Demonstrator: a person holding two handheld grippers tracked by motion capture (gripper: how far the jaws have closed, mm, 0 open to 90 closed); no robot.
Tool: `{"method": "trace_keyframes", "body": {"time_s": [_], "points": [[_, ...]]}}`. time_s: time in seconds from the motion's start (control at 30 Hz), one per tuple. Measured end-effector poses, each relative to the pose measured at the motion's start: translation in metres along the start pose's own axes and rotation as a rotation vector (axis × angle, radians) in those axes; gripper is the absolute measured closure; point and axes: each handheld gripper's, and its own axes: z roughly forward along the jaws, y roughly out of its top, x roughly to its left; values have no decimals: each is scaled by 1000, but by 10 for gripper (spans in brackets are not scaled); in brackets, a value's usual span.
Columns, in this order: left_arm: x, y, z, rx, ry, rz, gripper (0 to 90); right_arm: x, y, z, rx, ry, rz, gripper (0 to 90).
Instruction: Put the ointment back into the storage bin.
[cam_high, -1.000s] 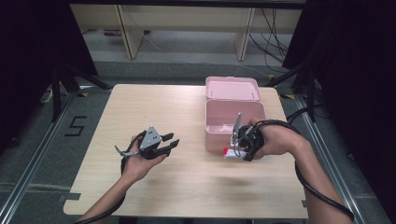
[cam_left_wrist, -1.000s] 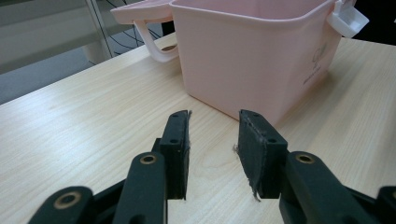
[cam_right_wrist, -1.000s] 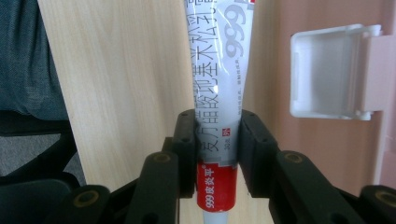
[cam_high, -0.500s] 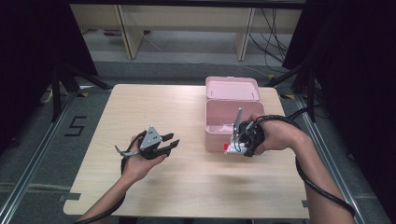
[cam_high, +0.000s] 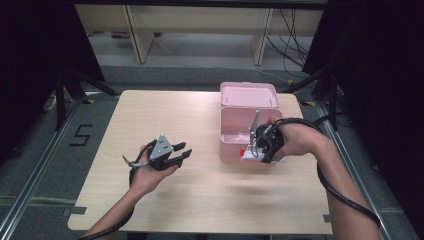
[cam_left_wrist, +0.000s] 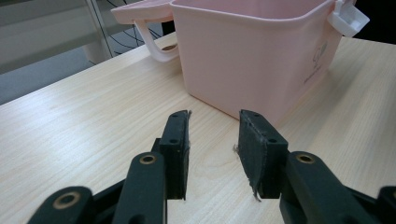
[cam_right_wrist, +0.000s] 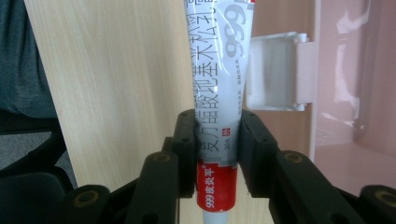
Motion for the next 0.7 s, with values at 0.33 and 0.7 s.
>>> {"method": "trace_keyframes", "body": {"time_s": [0.33, 0.7], "points": [[1, -1, 0, 4, 2, -1, 628, -6, 2, -7, 10, -12, -4, 714], [0, -1, 0, 9, -2, -1, 627, -11, 1, -14, 1, -12, 8, 714]]}}
